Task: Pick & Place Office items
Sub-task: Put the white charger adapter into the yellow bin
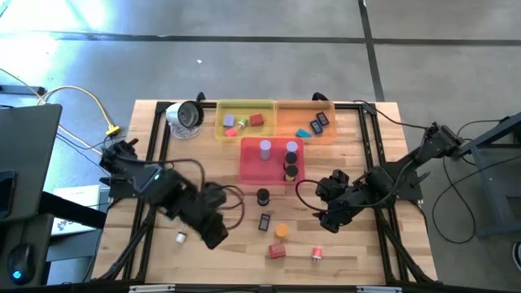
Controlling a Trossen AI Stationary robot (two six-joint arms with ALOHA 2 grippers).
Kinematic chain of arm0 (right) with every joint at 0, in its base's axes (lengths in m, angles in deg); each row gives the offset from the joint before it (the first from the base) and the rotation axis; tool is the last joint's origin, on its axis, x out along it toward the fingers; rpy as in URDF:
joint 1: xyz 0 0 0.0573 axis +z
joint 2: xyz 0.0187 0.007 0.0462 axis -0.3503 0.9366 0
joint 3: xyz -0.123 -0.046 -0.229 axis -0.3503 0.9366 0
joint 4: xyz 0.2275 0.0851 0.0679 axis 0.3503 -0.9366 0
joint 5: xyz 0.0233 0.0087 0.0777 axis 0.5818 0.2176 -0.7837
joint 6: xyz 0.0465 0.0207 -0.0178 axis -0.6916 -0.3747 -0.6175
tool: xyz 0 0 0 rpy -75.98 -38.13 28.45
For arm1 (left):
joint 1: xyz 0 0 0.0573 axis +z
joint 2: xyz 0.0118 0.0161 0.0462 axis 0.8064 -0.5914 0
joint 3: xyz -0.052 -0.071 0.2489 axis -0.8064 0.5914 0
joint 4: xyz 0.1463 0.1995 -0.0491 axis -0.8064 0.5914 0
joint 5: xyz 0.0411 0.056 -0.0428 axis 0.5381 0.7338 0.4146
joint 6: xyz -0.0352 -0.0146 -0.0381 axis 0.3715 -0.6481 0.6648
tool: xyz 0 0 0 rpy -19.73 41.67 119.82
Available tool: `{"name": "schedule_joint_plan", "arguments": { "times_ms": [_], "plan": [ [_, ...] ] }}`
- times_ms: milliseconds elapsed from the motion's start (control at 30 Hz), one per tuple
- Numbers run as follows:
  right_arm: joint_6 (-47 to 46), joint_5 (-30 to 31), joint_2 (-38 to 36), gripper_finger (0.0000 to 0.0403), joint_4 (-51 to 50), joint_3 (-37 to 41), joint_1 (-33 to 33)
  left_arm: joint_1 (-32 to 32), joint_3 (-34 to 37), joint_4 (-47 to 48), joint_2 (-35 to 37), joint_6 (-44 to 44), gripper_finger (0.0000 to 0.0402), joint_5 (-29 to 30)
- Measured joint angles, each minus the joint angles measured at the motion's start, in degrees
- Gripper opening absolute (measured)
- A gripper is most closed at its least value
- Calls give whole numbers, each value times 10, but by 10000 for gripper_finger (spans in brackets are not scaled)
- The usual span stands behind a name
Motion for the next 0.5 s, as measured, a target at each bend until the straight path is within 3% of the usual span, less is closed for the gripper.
{"name": "schedule_joint_plan", "arguments": {
  "times_ms": [200, 500],
  "plan": [
    [0, 3, 0, 366, 0, 0, 2, -78, 0, -3, -13, 115, 326, 82],
    [0, 15, 0, 366, 13, 0, 2, -122, 0, -47, -41, 138, 326, 77]
  ]
}}
